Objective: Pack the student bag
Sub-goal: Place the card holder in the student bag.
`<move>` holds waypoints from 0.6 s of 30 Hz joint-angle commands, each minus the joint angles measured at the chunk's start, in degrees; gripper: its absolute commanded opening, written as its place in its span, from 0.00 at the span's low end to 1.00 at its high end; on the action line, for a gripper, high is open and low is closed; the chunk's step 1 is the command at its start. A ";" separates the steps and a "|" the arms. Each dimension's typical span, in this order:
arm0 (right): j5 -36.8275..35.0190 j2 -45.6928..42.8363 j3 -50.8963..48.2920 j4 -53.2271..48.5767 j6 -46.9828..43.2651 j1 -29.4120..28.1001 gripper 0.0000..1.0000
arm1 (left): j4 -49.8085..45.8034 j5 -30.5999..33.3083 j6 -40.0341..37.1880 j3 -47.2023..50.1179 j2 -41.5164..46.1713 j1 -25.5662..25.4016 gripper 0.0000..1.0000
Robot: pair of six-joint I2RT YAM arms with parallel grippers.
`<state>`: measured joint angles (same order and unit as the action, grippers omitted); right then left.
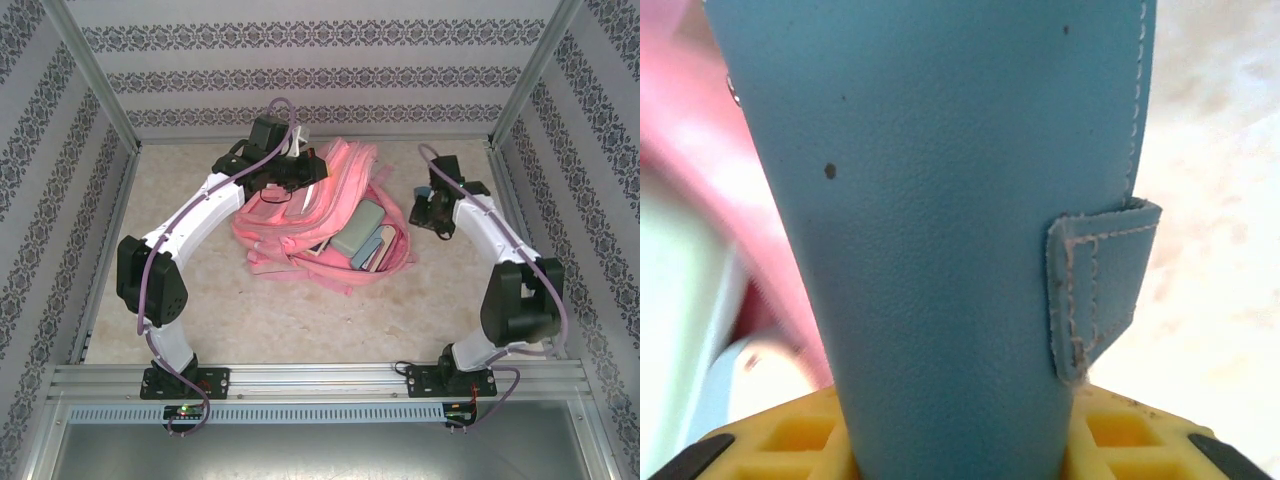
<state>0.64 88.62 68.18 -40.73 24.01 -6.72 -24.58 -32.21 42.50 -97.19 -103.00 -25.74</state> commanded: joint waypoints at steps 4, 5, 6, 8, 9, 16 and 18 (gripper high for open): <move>-1.31 -3.03 -2.92 5.36 1.30 -13.52 0.37 | 4.98 -0.18 0.73 -2.46 1.78 2.29 0.00; -1.52 -2.35 -2.78 6.51 1.37 -15.92 0.37 | 5.06 -0.15 0.90 -2.48 1.75 2.35 0.00; -1.32 -1.26 -2.22 7.72 1.39 -17.92 0.37 | 5.22 -0.31 1.06 -2.48 1.67 2.33 0.00; -0.70 1.19 -0.80 9.49 1.60 -20.95 0.37 | 5.33 -0.40 1.20 -2.39 1.66 2.34 0.00; -0.15 2.60 0.23 10.37 1.82 -22.16 0.37 | 5.27 -0.46 1.28 -2.28 1.75 2.35 0.00; 4.21 11.75 8.94 12.77 2.68 -25.69 0.42 | 5.29 -0.25 1.27 -1.74 2.43 2.35 0.00; 6.04 13.97 11.08 12.91 2.97 -25.87 0.51 | 5.24 -0.23 1.31 -1.64 2.36 2.34 0.00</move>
<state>3.29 99.81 75.68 -29.80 26.61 -31.44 -24.34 -32.91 42.98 -97.19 -103.00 -24.56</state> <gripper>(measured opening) 0.470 0.070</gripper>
